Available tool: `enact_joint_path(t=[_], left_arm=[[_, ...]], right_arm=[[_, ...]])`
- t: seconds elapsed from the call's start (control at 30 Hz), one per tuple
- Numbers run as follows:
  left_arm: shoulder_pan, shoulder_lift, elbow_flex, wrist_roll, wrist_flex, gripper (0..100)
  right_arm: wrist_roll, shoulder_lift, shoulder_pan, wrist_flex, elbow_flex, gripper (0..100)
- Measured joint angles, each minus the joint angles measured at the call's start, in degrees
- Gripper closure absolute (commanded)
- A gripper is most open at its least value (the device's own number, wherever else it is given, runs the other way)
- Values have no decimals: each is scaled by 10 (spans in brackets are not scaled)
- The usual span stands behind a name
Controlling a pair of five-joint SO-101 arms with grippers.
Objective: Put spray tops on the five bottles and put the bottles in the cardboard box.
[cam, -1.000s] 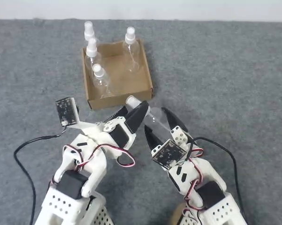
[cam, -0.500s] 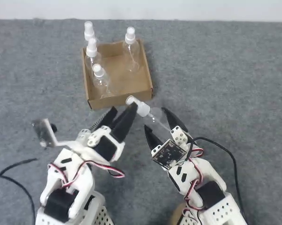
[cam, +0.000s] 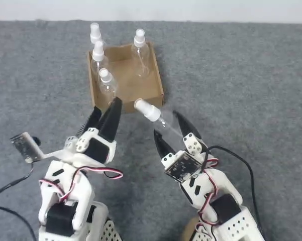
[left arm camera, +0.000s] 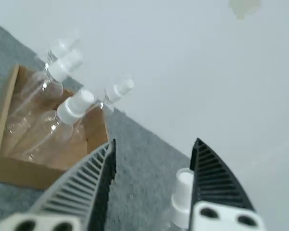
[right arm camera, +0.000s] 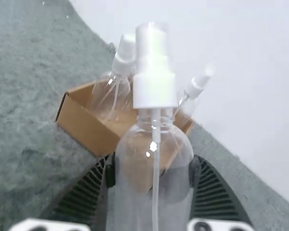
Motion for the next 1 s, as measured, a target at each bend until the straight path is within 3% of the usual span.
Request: enact_joint_path(t=[0.33, 1.0], left_arm=[[-10, 0, 103, 0, -150, 768], [16, 0, 119, 0, -156, 768]], right_arm=[[-55, 0, -1, -25, 0, 879], [-76, 0, -57, -25, 0, 879]])
